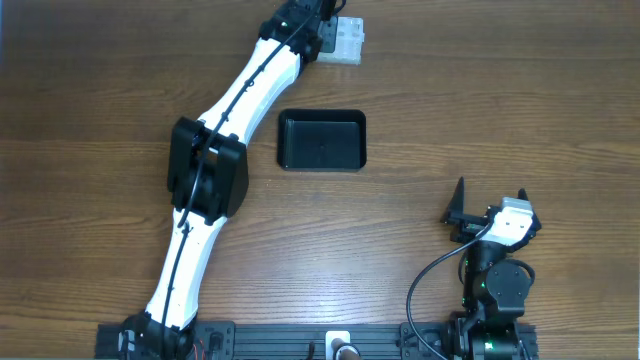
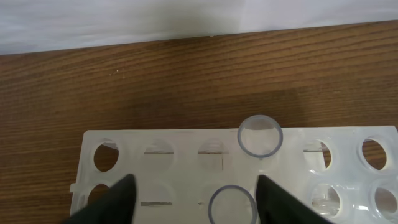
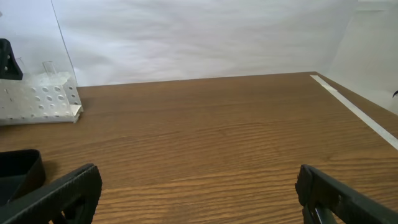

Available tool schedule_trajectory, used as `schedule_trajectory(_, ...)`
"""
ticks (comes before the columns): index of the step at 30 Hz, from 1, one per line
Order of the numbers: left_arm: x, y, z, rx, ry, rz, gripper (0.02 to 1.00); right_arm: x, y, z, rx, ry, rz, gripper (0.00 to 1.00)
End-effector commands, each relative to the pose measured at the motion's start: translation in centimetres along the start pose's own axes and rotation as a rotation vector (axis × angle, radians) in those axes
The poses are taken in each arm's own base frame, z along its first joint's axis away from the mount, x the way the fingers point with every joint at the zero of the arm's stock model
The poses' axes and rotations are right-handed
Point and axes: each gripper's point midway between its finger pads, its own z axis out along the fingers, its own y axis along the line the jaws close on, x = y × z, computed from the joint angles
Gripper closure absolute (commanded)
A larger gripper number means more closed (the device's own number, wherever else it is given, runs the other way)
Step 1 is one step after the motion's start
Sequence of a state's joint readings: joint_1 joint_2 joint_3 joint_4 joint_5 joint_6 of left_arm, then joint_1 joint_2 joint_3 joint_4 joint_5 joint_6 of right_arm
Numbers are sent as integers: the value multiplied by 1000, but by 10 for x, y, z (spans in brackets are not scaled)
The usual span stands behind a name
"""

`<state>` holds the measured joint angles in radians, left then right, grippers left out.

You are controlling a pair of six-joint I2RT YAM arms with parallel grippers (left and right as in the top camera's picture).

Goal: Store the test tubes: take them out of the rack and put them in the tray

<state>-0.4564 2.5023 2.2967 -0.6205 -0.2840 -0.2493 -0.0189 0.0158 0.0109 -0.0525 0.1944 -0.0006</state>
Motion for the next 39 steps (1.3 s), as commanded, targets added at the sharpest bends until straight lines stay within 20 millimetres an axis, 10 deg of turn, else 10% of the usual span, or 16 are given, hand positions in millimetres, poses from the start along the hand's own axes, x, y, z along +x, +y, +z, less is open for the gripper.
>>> schedule_trajectory(1,-27,5,-21,15,-56,-25,478,1,-2,0,10,-3,4,9)
schedule_trajectory(39,-43,-2,-33,39,-104,-34,796,1,-2,0,10,-3,4,9)
